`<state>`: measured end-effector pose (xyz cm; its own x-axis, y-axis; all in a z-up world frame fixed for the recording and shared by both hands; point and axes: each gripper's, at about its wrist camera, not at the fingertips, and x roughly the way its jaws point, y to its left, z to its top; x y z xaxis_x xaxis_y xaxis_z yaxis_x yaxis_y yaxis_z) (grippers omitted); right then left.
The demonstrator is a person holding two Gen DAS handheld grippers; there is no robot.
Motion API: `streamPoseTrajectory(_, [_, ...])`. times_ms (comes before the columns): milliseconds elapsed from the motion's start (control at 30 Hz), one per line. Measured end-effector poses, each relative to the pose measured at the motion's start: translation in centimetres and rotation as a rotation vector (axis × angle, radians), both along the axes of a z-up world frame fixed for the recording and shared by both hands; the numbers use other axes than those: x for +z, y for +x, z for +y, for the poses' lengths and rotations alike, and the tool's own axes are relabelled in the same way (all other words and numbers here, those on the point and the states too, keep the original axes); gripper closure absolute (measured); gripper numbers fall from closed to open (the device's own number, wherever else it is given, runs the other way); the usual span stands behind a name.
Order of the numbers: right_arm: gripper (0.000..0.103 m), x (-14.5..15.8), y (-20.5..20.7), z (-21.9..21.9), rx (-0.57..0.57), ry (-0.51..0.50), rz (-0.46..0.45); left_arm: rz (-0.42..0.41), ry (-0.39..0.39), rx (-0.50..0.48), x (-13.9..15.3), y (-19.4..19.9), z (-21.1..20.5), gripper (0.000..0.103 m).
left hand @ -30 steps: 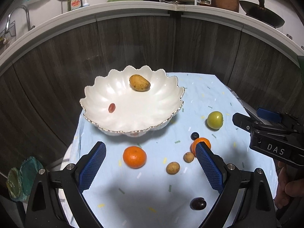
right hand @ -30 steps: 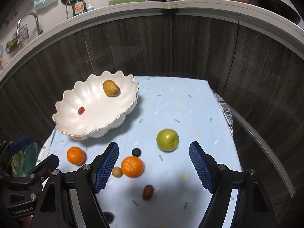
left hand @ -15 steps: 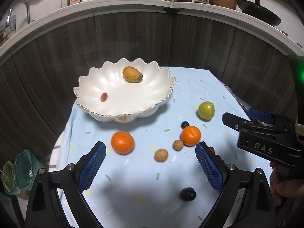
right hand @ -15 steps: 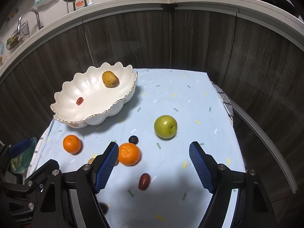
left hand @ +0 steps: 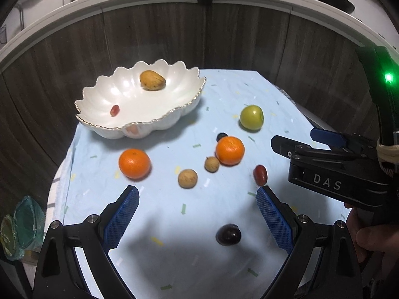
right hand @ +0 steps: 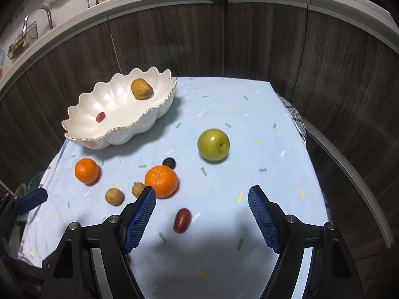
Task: Organize fruits
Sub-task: 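Move the left tool toward the dark purple plum while the right tool approaches the other date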
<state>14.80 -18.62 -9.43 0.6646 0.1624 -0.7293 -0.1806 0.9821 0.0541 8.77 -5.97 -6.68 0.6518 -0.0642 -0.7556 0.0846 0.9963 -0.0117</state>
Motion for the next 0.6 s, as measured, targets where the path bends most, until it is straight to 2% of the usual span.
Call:
streamPoseTrajectory(433, [0.03, -2.9, -1.0, 0.1, 0.017, -0.007, 0.016, 0.031, 0.014, -0.033, -2.1, -0.9, -0.9, 0.008])
streamPoseTrajectory(533, [0.031, -3.5, -1.0, 0.1, 0.017, -0.003, 0.023, 0.044, 0.022, -0.049, -2.8, -0.9, -1.2, 0.013])
streamPoseTrajectory(600, [0.032, -3.9, -1.0, 0.0, 0.016, 0.004, 0.032, 0.052, 0.033, -0.059, -3.1, -0.8, -1.4, 0.02])
